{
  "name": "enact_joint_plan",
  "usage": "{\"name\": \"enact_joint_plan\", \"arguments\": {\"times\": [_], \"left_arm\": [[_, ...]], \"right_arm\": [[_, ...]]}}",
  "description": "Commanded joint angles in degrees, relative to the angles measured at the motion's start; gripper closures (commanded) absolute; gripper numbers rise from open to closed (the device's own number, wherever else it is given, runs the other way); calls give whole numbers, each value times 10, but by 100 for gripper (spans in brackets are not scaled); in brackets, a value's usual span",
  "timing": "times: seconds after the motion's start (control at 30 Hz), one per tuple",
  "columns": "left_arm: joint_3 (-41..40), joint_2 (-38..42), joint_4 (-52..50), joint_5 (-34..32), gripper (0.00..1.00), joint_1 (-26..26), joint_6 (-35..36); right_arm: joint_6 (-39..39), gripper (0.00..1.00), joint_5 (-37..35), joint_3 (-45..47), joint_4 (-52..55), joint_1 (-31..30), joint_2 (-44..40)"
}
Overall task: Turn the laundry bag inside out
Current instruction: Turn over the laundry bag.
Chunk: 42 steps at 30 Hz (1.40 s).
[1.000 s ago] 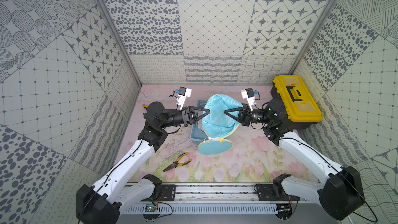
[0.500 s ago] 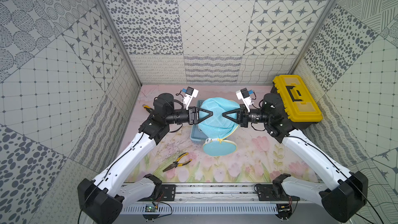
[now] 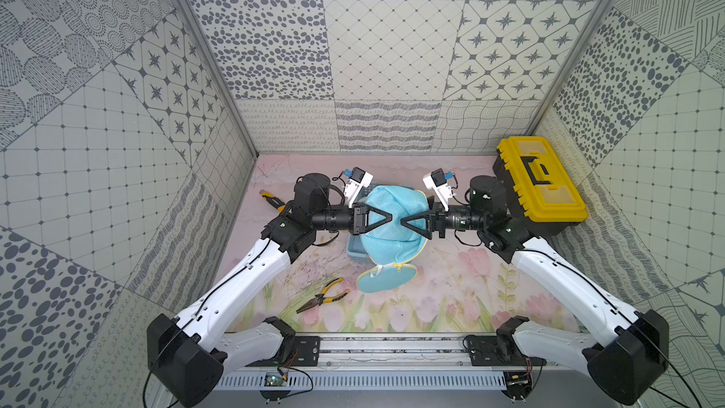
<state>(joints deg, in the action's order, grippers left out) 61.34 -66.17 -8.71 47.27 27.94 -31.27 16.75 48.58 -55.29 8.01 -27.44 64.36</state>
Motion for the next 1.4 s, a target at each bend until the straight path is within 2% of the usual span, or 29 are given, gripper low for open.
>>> {"name": "enact_joint_plan", "arguments": {"times": [0.0, 0.17, 0.37, 0.43, 0.53, 0.57, 0.6, 0.73, 0.87, 0.97, 1.07, 1.23, 1.37], "left_arm": [[2, 21, -10, -15, 100, -4, 41], [5, 30, -30, -21, 100, -5, 55], [5, 31, -35, -31, 100, -5, 57], [4, 31, -31, -30, 100, -5, 53], [4, 29, -22, -26, 100, -5, 47], [4, 27, -21, -24, 100, -6, 45], [5, 25, -19, -20, 100, -5, 44], [19, -2, -42, 10, 100, 7, 52], [26, -21, -54, 47, 100, 32, 66], [9, -11, -4, 69, 100, 33, 36], [-12, 26, 65, 39, 100, 25, -2], [-52, 85, 183, -56, 100, -3, -62], [-80, 65, 367, -38, 100, -21, -182]], "right_arm": [[19, 23, 1, 21, -35, 32, -40], [30, 24, 0, 28, -36, 42, -51], [37, 35, 6, 12, -42, 40, -44], [35, 46, 10, 7, -40, 36, -39], [20, 69, 2, -5, -19, 18, -26], [17, 74, -6, -7, -14, 14, -23], [19, 85, -21, -9, -19, 8, -21], [47, 100, -84, -35, -66, 7, -19], [70, 100, -186, -73, -73, 10, -3], [89, 100, -239, -97, -31, 19, 30], [90, 100, -267, -92, 6, 20, 48], [105, 100, -241, -23, -9, 22, 38], [120, 100, -166, 54, -76, 22, 39]]}}
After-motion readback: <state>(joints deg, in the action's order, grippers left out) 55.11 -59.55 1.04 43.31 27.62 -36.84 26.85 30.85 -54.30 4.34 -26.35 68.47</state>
